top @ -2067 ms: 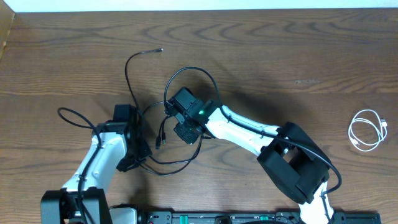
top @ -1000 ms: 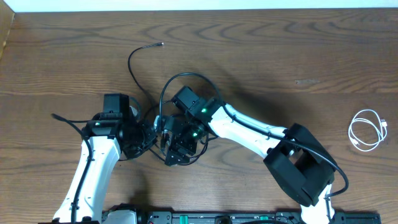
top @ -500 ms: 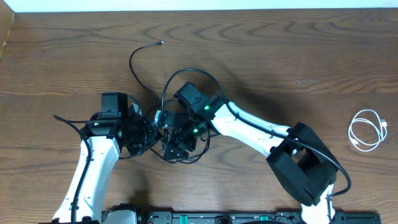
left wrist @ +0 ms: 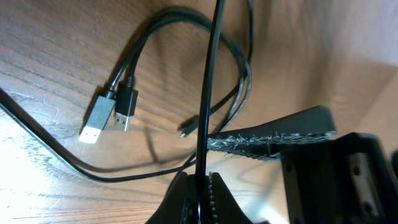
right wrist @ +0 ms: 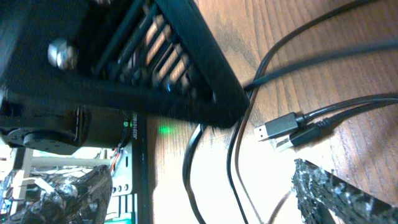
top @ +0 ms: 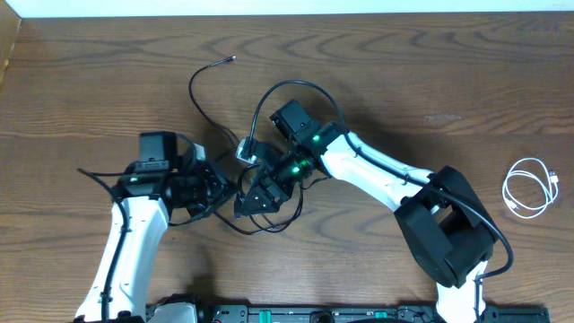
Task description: Untangle cables
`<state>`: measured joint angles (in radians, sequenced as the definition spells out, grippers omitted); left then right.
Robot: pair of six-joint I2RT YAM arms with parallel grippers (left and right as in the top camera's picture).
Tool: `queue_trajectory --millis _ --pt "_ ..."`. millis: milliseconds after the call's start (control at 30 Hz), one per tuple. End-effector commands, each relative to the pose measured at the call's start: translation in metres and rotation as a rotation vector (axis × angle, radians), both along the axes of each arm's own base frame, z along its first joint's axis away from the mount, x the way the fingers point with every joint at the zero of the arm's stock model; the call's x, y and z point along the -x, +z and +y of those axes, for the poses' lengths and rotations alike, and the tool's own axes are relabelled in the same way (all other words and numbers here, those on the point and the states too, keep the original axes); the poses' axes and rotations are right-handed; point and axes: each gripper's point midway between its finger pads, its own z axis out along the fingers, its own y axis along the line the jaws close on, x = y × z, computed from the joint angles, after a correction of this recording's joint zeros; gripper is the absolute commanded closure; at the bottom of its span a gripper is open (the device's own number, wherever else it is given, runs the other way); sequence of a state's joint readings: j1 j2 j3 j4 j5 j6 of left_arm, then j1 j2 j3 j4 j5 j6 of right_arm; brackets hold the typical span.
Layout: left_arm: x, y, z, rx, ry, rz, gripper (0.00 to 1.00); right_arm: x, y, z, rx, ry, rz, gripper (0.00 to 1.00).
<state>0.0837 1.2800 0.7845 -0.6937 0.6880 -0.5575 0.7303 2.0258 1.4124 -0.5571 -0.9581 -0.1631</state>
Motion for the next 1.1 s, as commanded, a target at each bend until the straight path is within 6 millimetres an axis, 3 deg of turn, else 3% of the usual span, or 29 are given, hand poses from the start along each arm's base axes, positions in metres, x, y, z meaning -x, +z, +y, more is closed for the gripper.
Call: queue_trajectory --millis 0,100,433,600,833,967,1067 --pt "-0.006 0.017 0.0 0.099 0.024 -0.033 0.92 0.006 0.014 0.003 -0.043 0.018 0.021 0.13" --pt "-0.007 0.023 0.0 0.15 0.031 -0.04 0.92 0.009 0.014 0.005 -0.046 0.027 0.019 0.17" --pt "-0.006 0.033 -0.009 0.231 0.01 -0.049 0.93 0.023 0.019 0.018 -0.055 0.04 0.056 0.43" --pt "-0.006 0.033 -0.01 0.232 0.009 -0.049 0.92 0.024 0.019 0.019 -0.056 0.043 0.054 0.45" --pt "-0.006 0.033 -0.009 0.231 0.009 -0.05 0.93 0.019 0.014 0.018 -0.036 0.026 0.035 0.59" --pt "-0.006 0.032 -0.009 0.224 0.005 -0.055 0.93 0.019 0.014 0.018 -0.036 0.026 0.036 0.71" --pt "-0.007 0.028 -0.004 0.184 0.006 -0.059 0.92 0.018 0.014 0.017 -0.036 0.024 0.035 0.86"
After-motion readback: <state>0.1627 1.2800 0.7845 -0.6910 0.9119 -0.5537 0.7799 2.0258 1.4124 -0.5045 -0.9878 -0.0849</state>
